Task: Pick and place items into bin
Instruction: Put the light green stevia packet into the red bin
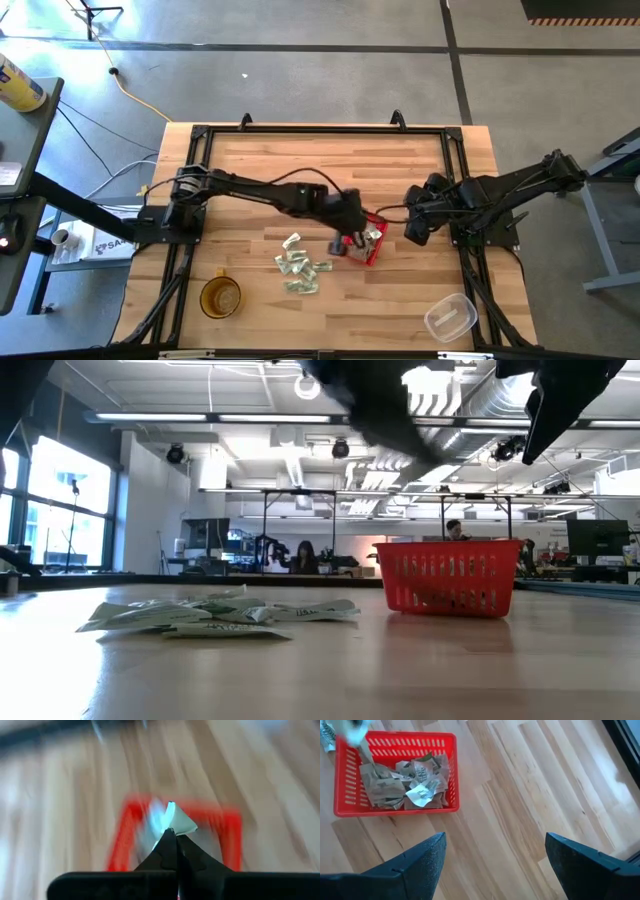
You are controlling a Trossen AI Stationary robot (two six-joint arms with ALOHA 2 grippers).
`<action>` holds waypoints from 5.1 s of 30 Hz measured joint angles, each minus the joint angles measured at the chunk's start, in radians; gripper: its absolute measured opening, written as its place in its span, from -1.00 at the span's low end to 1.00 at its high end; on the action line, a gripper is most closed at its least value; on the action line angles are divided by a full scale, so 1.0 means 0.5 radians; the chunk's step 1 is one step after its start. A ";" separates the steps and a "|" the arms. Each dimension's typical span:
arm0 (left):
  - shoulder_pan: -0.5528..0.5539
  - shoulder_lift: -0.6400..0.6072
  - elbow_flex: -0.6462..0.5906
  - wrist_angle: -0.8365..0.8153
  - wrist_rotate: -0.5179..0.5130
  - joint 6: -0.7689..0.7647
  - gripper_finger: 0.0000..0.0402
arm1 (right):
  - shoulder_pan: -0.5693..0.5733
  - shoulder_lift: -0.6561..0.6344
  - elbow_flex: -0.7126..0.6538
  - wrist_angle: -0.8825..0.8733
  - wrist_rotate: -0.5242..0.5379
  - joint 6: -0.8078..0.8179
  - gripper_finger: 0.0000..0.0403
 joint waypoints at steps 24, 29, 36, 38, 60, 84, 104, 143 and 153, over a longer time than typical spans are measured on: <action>-0.137 -0.030 -0.240 -0.738 0.174 -0.672 0.56 | 0.001 0.001 0.000 -0.144 0.078 -0.109 0.64; -0.267 0.007 -0.323 -0.553 0.178 -0.848 0.49 | 0.000 0.001 0.000 -0.165 0.090 -0.154 0.64; -0.386 0.179 -0.351 -0.382 -0.001 -0.896 0.46 | 0.000 0.001 0.000 -0.166 0.098 -0.162 0.64; -0.389 0.231 -0.345 -0.362 -0.051 -0.947 0.45 | 0.000 0.001 0.000 -0.166 0.091 -0.152 0.64; -0.145 0.202 0.401 -0.795 -0.287 -0.677 -0.83 | 0.000 0.002 0.000 -0.260 0.092 -0.081 0.64; -0.085 0.151 0.310 -1.805 -0.152 -0.957 0.61 | 0.001 0.001 0.000 -0.323 0.137 0.021 0.64; -0.082 0.100 -0.549 -1.165 0.052 -1.746 0.45 | 0.001 0.002 0.000 -0.315 0.189 -0.011 0.64; 0.041 0.328 0.523 -0.540 0.061 -0.894 0.39 | 0.002 -0.045 0.000 -0.523 0.097 0.162 0.64; -0.077 0.184 0.529 -1.702 -0.063 -0.866 0.59 | 0.001 -0.098 0.000 -0.551 0.137 0.148 0.64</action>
